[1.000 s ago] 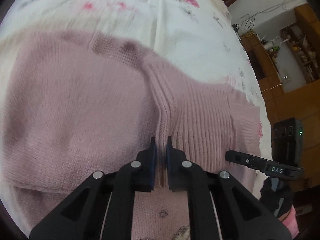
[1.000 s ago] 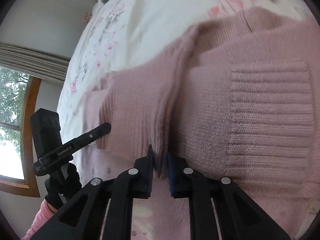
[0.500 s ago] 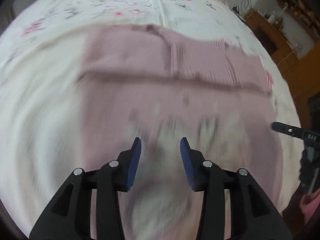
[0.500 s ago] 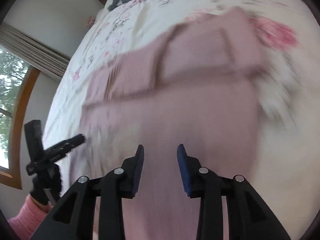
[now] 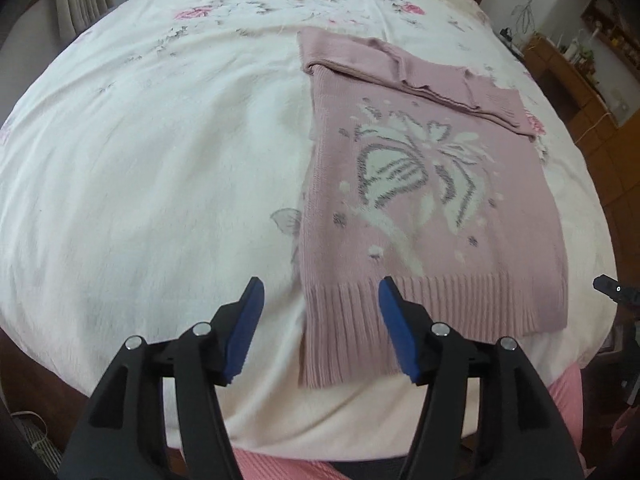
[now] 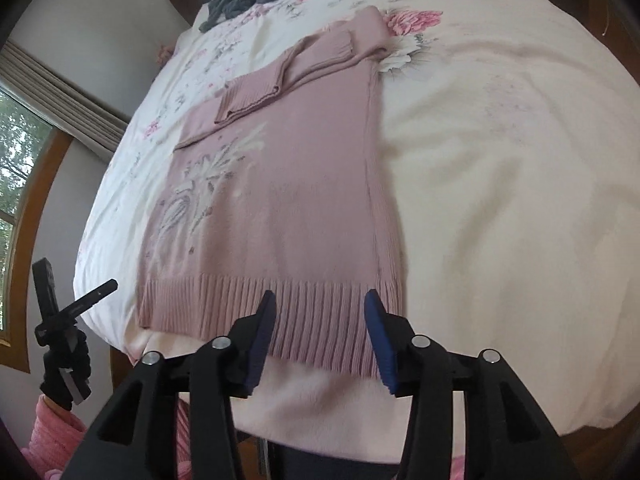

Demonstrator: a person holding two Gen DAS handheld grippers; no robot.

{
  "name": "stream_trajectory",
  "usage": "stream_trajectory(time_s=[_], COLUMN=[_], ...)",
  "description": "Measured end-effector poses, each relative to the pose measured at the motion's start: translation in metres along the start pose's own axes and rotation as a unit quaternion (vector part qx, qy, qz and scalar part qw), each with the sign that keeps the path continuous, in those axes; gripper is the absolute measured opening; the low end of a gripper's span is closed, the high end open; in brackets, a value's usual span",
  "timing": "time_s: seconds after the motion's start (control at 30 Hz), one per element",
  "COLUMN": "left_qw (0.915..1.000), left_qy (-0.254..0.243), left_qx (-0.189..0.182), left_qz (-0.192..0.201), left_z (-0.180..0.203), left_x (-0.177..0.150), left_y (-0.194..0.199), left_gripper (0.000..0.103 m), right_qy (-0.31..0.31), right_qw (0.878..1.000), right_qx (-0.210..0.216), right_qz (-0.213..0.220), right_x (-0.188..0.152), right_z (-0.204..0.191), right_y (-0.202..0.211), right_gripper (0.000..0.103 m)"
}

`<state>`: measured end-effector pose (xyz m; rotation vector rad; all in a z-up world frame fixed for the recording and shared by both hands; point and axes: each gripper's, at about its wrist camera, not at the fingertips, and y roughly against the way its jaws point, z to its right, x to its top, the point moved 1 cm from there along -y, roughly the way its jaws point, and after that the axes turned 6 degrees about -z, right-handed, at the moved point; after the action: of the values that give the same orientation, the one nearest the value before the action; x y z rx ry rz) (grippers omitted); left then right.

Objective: Fold small clothes
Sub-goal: 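Open both tools and move them to the ribbed hem of the sweater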

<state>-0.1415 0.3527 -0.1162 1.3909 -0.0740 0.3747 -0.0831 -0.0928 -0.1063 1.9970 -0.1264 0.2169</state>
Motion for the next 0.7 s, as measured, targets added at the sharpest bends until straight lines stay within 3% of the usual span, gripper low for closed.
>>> stream_trajectory(time_s=[0.17,0.43,0.7], left_qw=[0.9999,0.9987,0.9960], left_qy=[-0.013,-0.007,0.043], left_qx=[0.005,0.015,-0.031], left_qz=[-0.002,-0.048,-0.072], left_z=[0.007,-0.001,-0.014], left_x=[-0.008,-0.015,-0.009], left_y=[0.002,-0.030,-0.053], left_gripper=[0.066,0.066,0.066], right_qy=[0.003,-0.020,-0.053], right_qw=[1.000,0.999,0.996], right_qx=[-0.016,-0.032,-0.033], right_qz=[0.003,-0.032,-0.066], right_x=[-0.011,-0.026,-0.020], right_z=[0.001,0.021,0.046], right_y=[0.005,-0.022,-0.054], right_gripper=[0.052,0.053,0.055])
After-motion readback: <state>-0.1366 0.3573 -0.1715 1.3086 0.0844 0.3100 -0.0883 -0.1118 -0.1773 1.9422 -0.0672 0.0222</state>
